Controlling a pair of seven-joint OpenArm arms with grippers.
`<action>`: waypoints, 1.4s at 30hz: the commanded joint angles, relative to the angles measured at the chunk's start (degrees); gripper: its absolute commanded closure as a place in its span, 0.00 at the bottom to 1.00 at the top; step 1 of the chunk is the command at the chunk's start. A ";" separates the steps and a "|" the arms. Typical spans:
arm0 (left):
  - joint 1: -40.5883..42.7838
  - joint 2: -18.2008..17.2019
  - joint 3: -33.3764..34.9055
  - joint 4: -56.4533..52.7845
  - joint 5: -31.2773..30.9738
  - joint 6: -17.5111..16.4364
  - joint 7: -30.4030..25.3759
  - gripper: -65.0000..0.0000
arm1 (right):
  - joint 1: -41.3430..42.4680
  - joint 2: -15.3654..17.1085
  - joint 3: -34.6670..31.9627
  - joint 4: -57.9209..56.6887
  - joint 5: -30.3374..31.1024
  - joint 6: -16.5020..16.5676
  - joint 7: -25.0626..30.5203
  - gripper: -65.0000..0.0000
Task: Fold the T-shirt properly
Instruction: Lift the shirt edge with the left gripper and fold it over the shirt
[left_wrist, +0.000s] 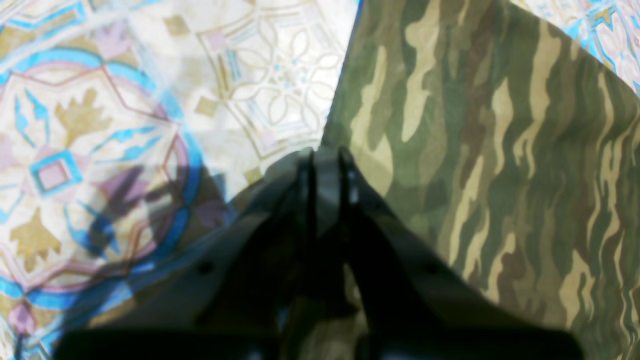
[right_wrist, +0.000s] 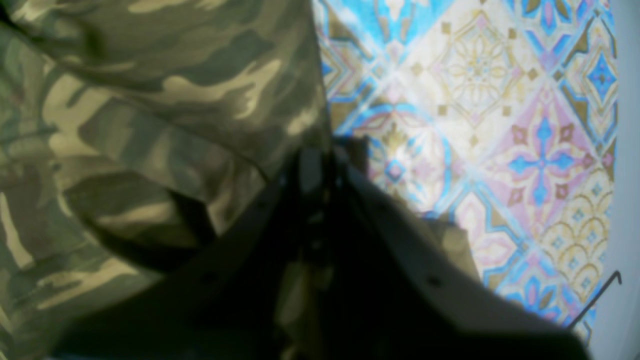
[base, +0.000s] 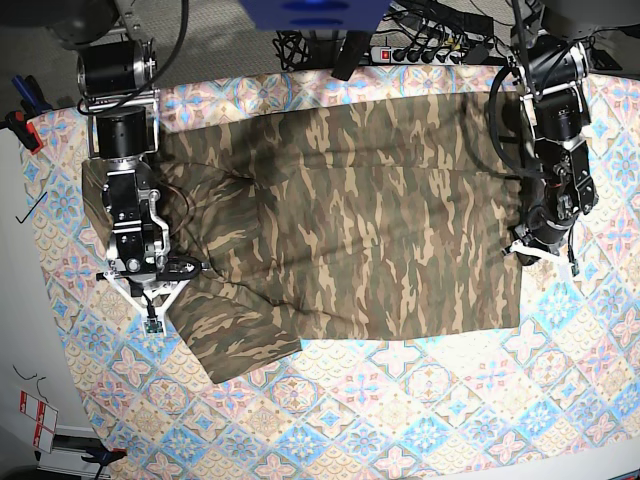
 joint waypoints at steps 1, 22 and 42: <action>0.77 0.45 0.29 -0.66 2.05 0.85 6.10 1.00 | 1.53 0.56 0.29 1.16 -0.25 -0.25 1.03 1.00; 17.13 0.71 -0.24 17.63 1.35 0.94 9.79 1.00 | 1.53 0.56 0.29 1.16 -0.25 -0.25 0.94 1.00; 25.04 1.94 -5.95 33.89 1.26 0.94 13.22 0.53 | 1.44 0.56 0.29 1.16 -0.25 -0.25 0.59 1.00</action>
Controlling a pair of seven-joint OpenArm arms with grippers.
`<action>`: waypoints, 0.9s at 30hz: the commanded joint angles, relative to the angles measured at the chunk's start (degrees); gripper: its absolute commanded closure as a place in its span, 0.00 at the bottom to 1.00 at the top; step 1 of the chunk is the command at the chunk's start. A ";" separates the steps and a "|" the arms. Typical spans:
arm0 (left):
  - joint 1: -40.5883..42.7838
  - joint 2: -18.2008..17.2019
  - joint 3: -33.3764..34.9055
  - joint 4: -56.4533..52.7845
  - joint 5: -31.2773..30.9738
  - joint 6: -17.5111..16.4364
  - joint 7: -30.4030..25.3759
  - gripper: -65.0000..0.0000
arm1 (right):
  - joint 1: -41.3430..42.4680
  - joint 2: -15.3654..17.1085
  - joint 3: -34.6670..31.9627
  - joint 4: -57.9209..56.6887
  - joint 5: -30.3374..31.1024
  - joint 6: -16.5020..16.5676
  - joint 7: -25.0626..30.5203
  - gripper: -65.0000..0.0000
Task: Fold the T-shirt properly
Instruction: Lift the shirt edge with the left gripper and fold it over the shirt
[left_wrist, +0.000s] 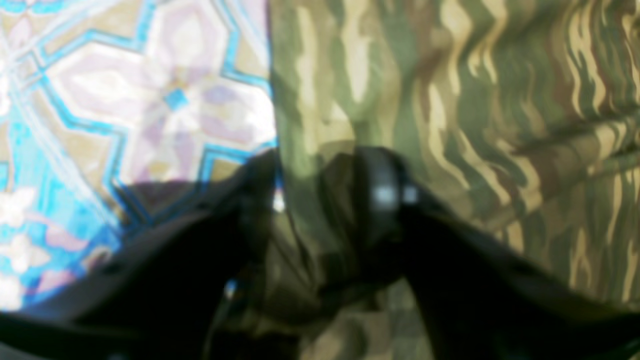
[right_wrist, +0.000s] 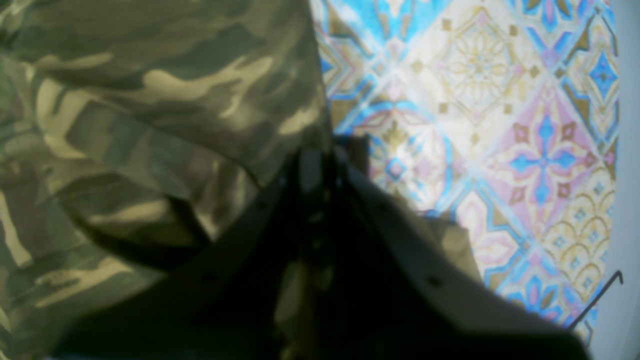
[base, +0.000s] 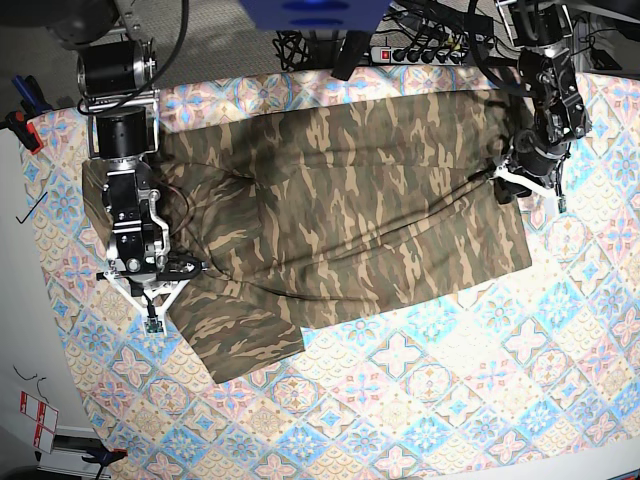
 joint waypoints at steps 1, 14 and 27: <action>1.09 -0.90 -0.56 2.03 1.35 1.48 1.44 0.51 | 1.47 0.56 0.29 1.16 -0.25 -0.28 0.81 1.00; -7.00 -1.52 -8.64 6.78 1.88 1.48 4.34 0.33 | 1.47 0.56 0.29 0.72 -0.25 -0.28 0.72 1.00; -22.56 -3.80 -7.68 -17.57 2.05 1.22 -0.49 0.33 | 1.47 0.56 0.20 0.63 -0.25 -0.28 0.72 1.00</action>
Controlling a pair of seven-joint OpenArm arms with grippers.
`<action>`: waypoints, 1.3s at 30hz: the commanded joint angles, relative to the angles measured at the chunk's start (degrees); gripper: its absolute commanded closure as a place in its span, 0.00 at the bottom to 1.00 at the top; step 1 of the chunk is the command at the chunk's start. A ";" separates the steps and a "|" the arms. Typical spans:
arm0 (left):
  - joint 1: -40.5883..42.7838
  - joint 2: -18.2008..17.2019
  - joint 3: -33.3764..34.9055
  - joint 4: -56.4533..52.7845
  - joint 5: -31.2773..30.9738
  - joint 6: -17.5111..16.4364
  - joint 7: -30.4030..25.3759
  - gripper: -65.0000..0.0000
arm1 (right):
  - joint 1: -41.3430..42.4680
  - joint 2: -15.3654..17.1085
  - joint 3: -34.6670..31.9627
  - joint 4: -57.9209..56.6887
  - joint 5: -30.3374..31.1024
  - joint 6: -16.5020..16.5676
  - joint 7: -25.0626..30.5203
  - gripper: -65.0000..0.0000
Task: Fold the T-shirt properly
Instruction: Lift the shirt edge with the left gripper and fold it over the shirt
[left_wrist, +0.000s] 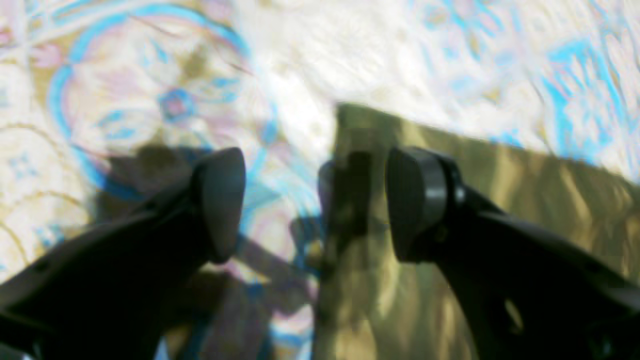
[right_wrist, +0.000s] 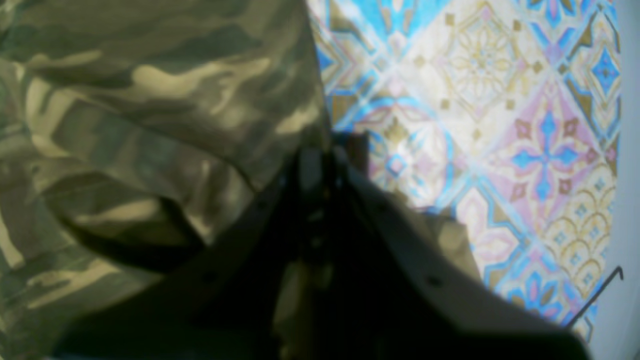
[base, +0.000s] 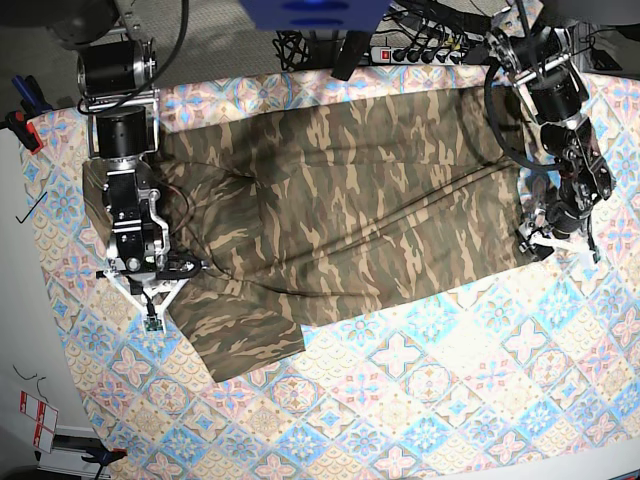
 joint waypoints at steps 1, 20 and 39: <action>-1.89 -1.29 1.07 -0.55 -0.72 -0.55 -1.61 0.33 | 1.49 0.47 0.22 0.91 -0.25 -0.28 0.94 1.00; -5.84 1.17 6.96 -9.52 -0.72 -0.55 -5.66 0.58 | 1.57 0.47 0.22 0.91 -0.25 -0.28 1.03 1.00; -7.25 1.17 6.96 -14.00 6.84 -0.37 -12.43 1.00 | 2.89 0.47 -0.13 0.91 -0.34 -0.28 1.56 1.00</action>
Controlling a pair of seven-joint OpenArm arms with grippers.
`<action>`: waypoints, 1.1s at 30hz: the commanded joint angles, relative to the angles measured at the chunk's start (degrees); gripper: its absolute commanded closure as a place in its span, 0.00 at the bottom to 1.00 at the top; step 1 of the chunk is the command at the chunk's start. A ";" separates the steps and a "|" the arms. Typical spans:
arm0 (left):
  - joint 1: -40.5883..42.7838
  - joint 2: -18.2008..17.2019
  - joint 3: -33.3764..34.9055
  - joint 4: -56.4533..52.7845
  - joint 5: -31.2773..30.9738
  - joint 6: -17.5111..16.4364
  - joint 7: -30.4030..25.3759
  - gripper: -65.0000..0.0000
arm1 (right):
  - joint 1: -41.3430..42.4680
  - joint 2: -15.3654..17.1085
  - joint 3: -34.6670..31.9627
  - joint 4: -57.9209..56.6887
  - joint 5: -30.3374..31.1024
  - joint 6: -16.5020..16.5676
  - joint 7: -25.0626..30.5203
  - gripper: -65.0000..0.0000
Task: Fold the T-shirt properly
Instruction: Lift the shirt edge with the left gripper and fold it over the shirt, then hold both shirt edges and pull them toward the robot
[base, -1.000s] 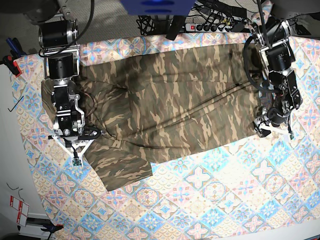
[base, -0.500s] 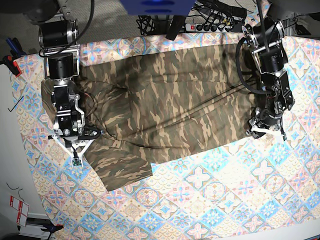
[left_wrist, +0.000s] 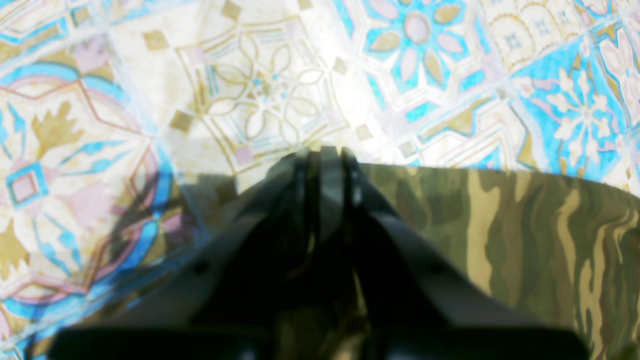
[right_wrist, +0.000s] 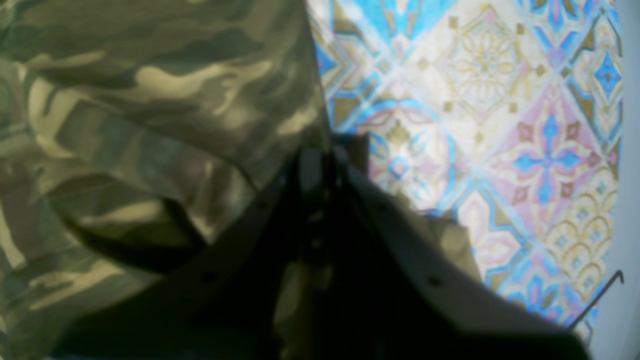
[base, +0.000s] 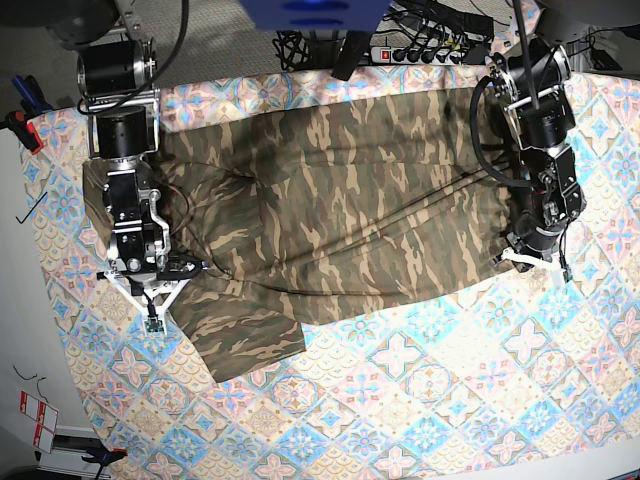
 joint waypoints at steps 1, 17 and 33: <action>-0.67 -0.27 0.14 0.34 0.45 0.26 2.04 1.00 | 2.74 0.50 -0.02 0.91 -0.31 -0.28 1.36 1.00; -0.76 -0.10 0.14 18.71 0.45 0.08 13.03 1.00 | 7.31 0.50 -1.61 -2.60 -0.40 -0.28 6.81 1.00; -0.93 -0.45 0.14 22.14 0.45 0.00 15.41 1.00 | 11.62 1.64 -4.07 -18.16 -0.49 -0.28 29.14 1.00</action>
